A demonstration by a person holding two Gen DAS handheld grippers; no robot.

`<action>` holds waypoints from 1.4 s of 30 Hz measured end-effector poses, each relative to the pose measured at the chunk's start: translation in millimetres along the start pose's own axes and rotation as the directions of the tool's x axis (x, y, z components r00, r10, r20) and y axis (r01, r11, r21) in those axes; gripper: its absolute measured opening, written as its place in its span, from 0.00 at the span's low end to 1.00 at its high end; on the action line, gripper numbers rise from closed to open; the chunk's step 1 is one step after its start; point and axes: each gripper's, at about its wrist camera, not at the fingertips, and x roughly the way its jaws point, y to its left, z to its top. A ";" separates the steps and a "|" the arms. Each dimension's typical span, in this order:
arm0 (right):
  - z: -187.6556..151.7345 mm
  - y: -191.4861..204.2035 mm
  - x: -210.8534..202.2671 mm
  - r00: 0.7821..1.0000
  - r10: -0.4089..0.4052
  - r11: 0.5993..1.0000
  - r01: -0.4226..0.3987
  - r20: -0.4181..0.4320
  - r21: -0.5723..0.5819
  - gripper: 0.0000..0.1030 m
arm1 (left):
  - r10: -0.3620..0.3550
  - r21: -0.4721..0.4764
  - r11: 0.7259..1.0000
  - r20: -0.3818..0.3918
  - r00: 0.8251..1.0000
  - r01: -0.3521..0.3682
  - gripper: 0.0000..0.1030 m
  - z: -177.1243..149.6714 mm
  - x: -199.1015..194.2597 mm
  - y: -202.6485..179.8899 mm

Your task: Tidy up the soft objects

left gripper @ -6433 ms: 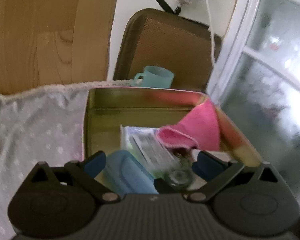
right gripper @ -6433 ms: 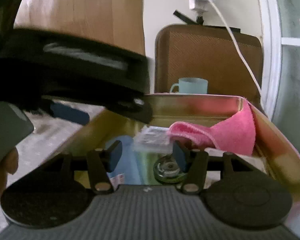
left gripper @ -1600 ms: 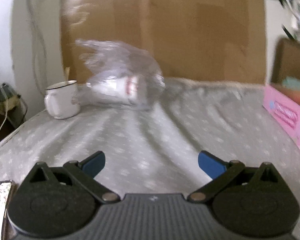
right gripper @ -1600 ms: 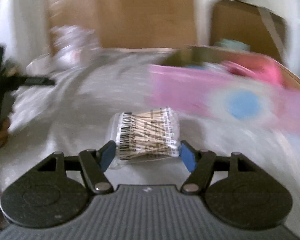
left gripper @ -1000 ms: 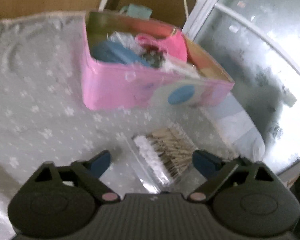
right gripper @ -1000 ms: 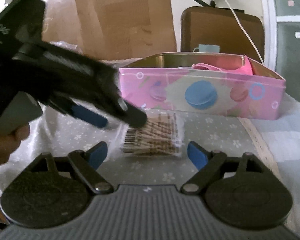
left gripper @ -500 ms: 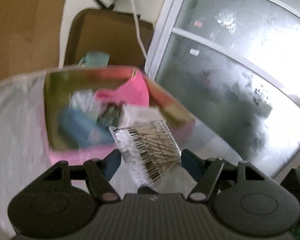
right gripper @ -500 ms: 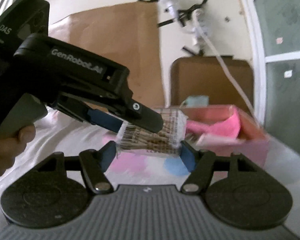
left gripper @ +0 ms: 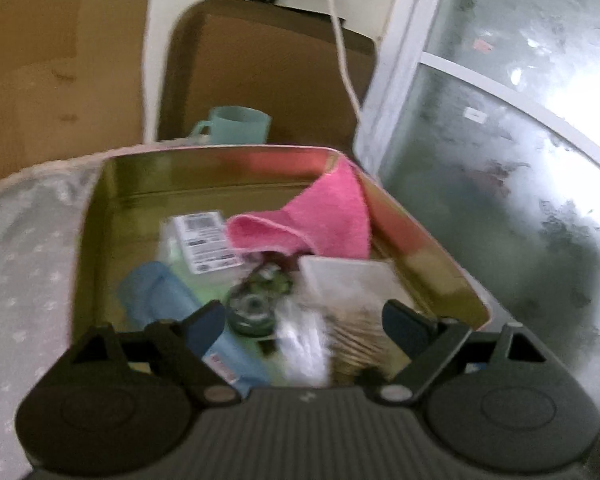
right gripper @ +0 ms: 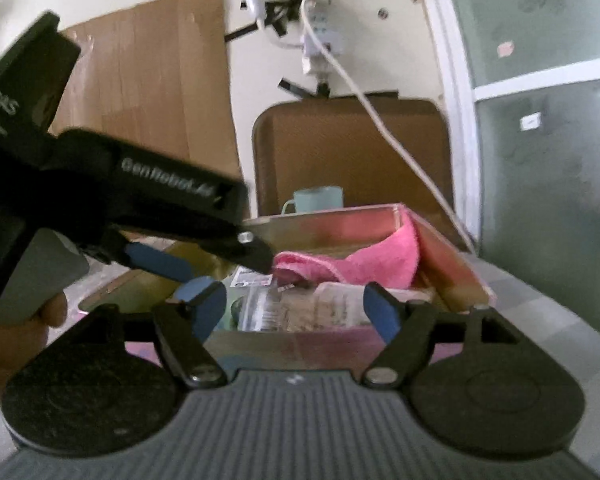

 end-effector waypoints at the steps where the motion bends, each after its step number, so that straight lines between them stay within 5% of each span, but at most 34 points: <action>1: -0.6 0.4 -7.2 1.000 0.001 1.000 -0.001 0.010 0.011 0.76 | 0.023 0.005 1.000 0.005 1.000 -0.023 0.87 -1.7 -3.8 0.0; 9: 2.9 2.2 -49.9 0.999 -0.008 0.995 0.003 0.048 0.100 0.80 | 0.181 0.068 0.980 0.071 0.981 -0.186 1.00 -25.3 -55.1 -4.7; 16: 9.5 5.2 -73.9 0.999 0.011 0.982 -0.017 0.031 0.188 0.88 | 0.249 0.079 0.963 0.115 0.962 -0.258 1.00 -50.2 -102.9 -2.7; 20: 10.7 11.8 -79.3 0.999 0.040 0.974 -0.040 0.007 0.223 1.00 | 0.273 0.067 0.957 0.124 0.954 -0.283 1.00 -62.2 -124.2 1.1; 32: 11.7 40.0 -98.2 0.998 0.070 0.974 -0.068 0.001 0.217 1.00 | 0.363 0.103 0.916 0.208 0.909 -0.389 1.00 -92.3 -159.9 -1.1; 39: 9.1 43.8 -101.2 0.997 0.071 0.974 -0.065 -0.020 0.218 1.00 | 0.341 0.077 0.928 0.212 0.916 -0.364 1.00 -106.9 -167.7 3.6; 42: 7.7 46.0 -101.4 0.997 0.072 0.973 -0.064 -0.028 0.221 1.00 | 0.356 0.074 0.921 0.233 0.905 -0.381 1.00 -111.9 -170.4 3.2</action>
